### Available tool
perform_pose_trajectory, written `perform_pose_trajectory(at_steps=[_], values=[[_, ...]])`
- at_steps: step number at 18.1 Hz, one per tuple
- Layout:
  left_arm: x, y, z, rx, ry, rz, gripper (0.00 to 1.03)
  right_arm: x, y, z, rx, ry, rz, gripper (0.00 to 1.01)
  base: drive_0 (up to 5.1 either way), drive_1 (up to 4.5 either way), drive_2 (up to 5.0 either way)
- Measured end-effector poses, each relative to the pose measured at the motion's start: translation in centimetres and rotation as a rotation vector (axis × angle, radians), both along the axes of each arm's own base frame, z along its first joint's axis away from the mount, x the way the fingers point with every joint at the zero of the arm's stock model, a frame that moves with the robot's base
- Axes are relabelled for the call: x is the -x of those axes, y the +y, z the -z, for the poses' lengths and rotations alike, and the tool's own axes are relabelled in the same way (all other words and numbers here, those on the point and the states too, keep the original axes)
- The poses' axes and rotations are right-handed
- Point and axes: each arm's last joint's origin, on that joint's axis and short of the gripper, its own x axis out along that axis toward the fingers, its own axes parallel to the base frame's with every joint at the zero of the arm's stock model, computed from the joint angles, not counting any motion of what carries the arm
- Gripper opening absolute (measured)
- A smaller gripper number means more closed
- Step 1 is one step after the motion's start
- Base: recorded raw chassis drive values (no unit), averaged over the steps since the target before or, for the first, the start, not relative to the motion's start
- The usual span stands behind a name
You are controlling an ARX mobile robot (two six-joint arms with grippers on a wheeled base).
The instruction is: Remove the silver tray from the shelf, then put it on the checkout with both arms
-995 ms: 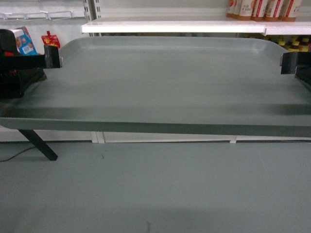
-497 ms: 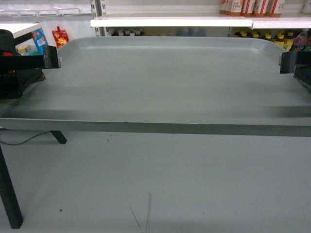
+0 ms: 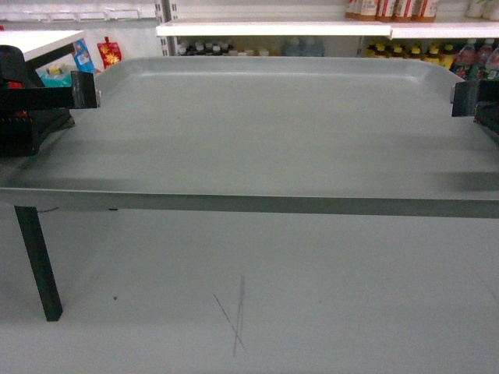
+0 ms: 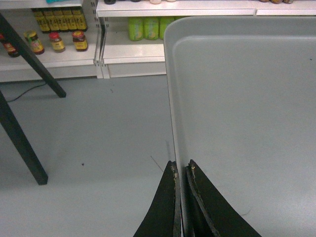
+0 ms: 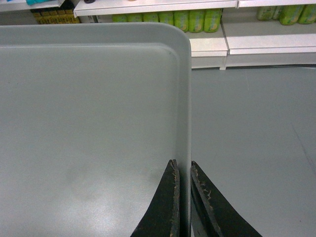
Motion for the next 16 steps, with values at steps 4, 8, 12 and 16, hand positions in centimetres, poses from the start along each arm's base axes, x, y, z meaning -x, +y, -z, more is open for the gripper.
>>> perform_pose_trajectory(at_steps=[4, 8, 12, 16], values=[[0.01, 0.02, 0.04, -0.002, 0.005, -0.001, 0.03, 0.02, 0.01, 0.05, 0.003, 0.005, -0.001, 0.03, 0.2, -4.06, 4.4], [0.02, 0.01, 0.06, -0.001, 0.007, 0.001, 0.03, 0.02, 0.01, 0.04, 0.003, 0.004, -0.002, 0.03, 0.1, -4.09, 4.3], [0.02, 0.00, 0.04, -0.001, 0.006, 0.000, 0.03, 0.02, 0.01, 0.03, 0.003, 0.003, -0.001, 0.03, 0.0, -4.22, 4.2], [0.02, 0.04, 0.06, -0.002, 0.007, -0.001, 0.03, 0.02, 0.01, 0.02, 0.003, 0.003, -0.001, 0.03, 0.0, -0.88, 0.9]])
